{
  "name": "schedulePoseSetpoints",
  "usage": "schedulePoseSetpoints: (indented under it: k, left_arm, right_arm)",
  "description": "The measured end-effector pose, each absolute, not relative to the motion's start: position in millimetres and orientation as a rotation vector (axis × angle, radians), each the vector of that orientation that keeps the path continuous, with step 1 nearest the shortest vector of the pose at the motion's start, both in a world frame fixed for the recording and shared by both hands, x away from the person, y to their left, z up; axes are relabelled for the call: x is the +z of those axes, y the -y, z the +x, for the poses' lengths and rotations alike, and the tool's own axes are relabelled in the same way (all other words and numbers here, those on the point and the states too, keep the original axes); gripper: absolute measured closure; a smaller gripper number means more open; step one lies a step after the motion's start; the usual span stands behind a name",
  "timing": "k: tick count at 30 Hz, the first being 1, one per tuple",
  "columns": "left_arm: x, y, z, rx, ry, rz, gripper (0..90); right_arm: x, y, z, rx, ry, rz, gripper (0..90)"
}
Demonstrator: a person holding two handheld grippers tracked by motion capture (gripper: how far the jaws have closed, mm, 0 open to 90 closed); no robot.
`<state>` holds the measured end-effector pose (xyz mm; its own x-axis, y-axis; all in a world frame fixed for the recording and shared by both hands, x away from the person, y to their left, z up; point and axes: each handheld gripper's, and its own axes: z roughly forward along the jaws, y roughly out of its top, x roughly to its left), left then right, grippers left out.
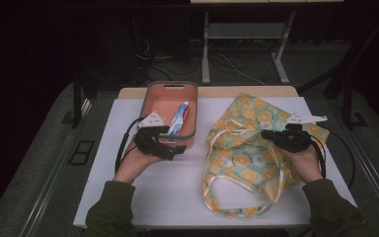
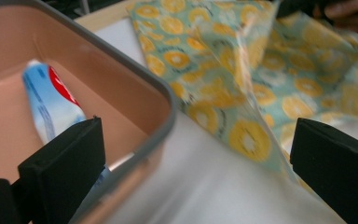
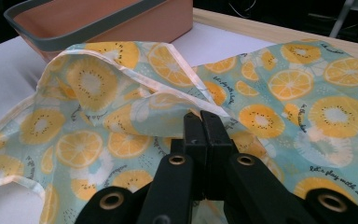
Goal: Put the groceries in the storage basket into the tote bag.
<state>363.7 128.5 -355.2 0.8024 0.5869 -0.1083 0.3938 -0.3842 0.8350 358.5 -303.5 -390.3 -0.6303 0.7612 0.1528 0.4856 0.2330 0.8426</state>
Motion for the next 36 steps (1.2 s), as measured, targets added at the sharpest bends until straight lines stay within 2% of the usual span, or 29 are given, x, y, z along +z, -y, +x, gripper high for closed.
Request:
schedulePoseSetpoints:
  k: [11,19,32,36]
  left_arm:
    - [-343.3,-115.8,422.9,0.314,-0.826,2.038,8.8]
    - [-343.2,-108.7,464.2,0.37,-0.91,2.043,18.4]
    - [-388.2,-99.6,499.8,0.368,-1.021,2.248,20.5]
    - [-402.4,-95.2,503.7,0.314,-1.041,2.304,20.4]
  right_arm:
    - [-389.3,303.7,357.6,1.352,-2.22,1.156,89.8]
    - [-389.0,302.4,356.8,1.356,-2.226,1.145,89.9]
    - [-389.2,301.6,356.5,1.366,-2.232,1.134,89.9]
    - [-389.4,302.0,356.3,1.366,-2.231,1.134,89.9]
